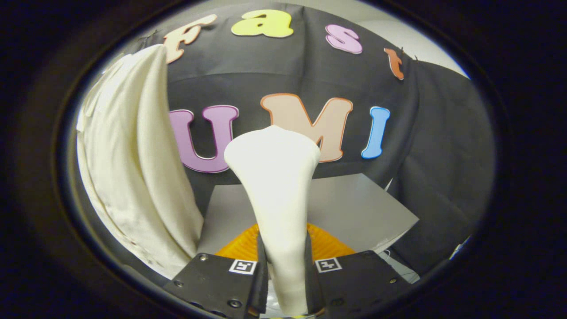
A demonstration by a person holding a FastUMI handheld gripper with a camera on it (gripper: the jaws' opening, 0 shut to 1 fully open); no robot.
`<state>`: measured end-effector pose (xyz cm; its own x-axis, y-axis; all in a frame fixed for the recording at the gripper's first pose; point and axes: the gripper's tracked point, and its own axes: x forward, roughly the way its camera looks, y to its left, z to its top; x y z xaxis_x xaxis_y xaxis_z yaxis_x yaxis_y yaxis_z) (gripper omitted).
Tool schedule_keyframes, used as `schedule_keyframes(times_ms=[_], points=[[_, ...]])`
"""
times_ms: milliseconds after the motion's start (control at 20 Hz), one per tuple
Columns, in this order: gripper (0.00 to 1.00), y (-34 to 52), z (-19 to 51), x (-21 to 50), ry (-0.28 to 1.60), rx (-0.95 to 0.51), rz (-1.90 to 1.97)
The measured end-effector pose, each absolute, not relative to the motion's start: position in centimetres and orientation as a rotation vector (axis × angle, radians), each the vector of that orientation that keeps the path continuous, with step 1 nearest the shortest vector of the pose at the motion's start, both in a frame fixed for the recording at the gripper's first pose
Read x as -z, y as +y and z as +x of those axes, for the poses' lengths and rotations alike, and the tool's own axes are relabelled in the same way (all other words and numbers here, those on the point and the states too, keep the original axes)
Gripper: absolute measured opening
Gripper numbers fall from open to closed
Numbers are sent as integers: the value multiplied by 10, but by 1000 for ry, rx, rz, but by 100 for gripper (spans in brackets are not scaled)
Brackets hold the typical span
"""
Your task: Iron the clothes twice with a garment steamer, once on the left side and once on the right side.
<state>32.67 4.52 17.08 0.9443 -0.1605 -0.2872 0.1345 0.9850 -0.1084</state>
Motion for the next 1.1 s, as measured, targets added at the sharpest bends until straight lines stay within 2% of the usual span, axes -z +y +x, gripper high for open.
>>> schedule_keyframes(times_ms=[300, 600, 850, 1100], points=[[34, 152, 248, -208, 206, 48, -31], [34, 269, 190, -207, 171, -62, 4], [33, 337, 178, -210, 139, -137, 23], [33, 393, 200, -191, 153, -189, 33]])
